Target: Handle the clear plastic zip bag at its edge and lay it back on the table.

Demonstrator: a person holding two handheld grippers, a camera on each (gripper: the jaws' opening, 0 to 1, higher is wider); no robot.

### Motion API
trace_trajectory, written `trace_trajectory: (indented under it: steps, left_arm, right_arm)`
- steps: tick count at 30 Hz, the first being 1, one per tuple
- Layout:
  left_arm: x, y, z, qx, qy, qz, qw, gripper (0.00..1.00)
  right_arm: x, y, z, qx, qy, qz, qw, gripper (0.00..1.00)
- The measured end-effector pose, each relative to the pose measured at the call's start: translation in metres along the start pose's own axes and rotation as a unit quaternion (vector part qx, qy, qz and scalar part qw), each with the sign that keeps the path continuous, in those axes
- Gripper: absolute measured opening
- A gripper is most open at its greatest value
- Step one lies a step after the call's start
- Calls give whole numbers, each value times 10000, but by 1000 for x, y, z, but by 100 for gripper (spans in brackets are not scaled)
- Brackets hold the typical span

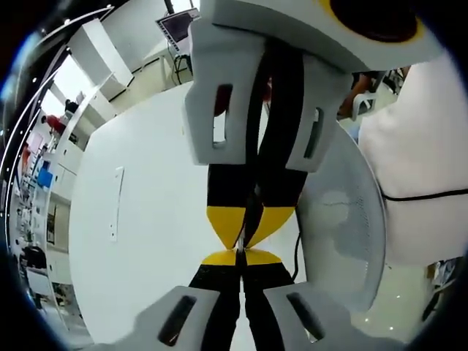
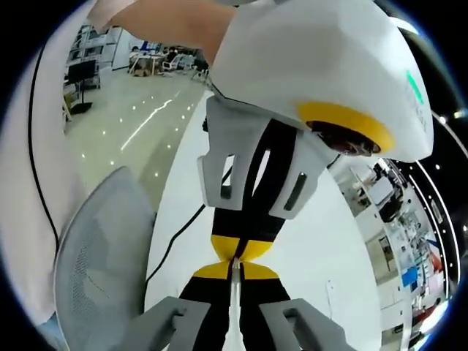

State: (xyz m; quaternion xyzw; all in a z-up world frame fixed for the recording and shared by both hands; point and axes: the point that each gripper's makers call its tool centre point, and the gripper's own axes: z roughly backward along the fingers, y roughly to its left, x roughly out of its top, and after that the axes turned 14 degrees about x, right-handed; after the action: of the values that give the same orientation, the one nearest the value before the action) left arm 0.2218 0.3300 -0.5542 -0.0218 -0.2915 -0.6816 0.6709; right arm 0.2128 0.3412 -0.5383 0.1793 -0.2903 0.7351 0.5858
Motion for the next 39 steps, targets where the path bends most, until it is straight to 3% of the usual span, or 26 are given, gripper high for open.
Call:
trace_trajectory:
  steps: [17,39]
  left_arm:
    - [-1,1,-2,42,-1,-112,9999,0]
    - [-11,8,-4,105,72,-123,9998,0]
  right_arm:
    - [-10,-2,1,-67,486,167,9987,0]
    - [-41,-2,17,-73,973,-95,9952,0]
